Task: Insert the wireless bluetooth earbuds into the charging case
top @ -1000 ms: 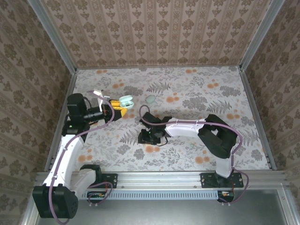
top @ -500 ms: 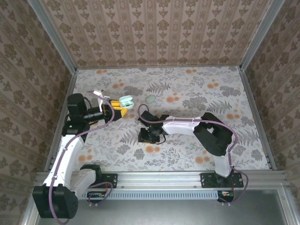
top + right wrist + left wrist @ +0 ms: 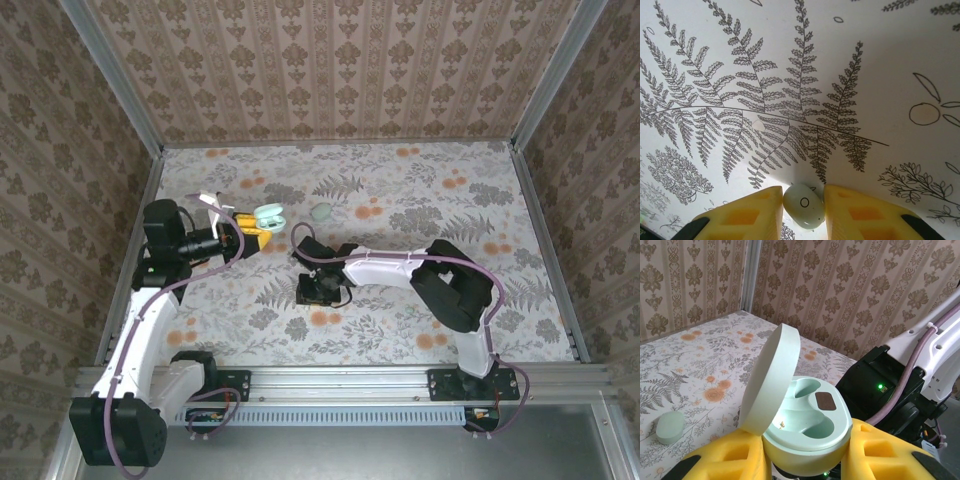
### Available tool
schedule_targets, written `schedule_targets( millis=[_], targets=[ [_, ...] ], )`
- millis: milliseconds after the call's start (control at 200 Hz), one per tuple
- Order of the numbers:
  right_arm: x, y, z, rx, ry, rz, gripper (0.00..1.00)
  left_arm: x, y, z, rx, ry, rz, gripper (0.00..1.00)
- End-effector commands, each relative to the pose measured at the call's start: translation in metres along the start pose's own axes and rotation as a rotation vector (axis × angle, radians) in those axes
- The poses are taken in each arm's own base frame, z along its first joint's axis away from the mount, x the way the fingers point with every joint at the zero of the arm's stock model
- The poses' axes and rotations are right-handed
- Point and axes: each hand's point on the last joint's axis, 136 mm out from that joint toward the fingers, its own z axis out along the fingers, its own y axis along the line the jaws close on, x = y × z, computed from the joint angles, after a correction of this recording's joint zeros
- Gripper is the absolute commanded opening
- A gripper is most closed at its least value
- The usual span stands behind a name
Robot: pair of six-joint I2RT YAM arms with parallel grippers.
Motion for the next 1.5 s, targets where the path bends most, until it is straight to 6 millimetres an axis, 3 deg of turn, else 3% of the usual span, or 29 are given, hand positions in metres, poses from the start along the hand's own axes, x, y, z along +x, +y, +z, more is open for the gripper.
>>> schedule_targets(
  millis=[0, 260, 620, 785, 945, 1230, 1495],
  targets=[
    [0.009, -0.017, 0.010, 0.098, 0.035, -0.027, 0.26, 0.001, -0.007, -0.003, 0.017, -0.002, 0.022, 0.07],
    [0.006, -0.014, 0.002, 0.096, 0.006, -0.046, 0.17, 0.001, -0.009, -0.004, 0.012, -0.005, 0.026, 0.07],
    [-0.013, -0.015, -0.041, 0.064, -0.137, -0.045, 0.14, 0.000, -0.012, 0.001, 0.026, -0.008, 0.044, 0.07],
    [-0.026, -0.021, -0.083, 0.053, -0.244, -0.039, 0.14, 0.002, -0.017, 0.009, 0.039, 0.000, 0.071, 0.07],
    [-0.034, -0.027, -0.138, 0.027, -0.359, -0.041, 0.14, 0.004, -0.017, 0.022, 0.043, 0.003, 0.091, 0.07],
    [-0.017, -0.039, -0.219, -0.005, -0.460, -0.059, 0.14, 0.010, -0.014, 0.047, 0.052, 0.016, 0.124, 0.06],
    [-0.004, -0.038, -0.265, -0.071, -0.527, -0.057, 0.14, 0.020, -0.008, 0.063, 0.046, -0.001, 0.165, 0.05]
  ],
)
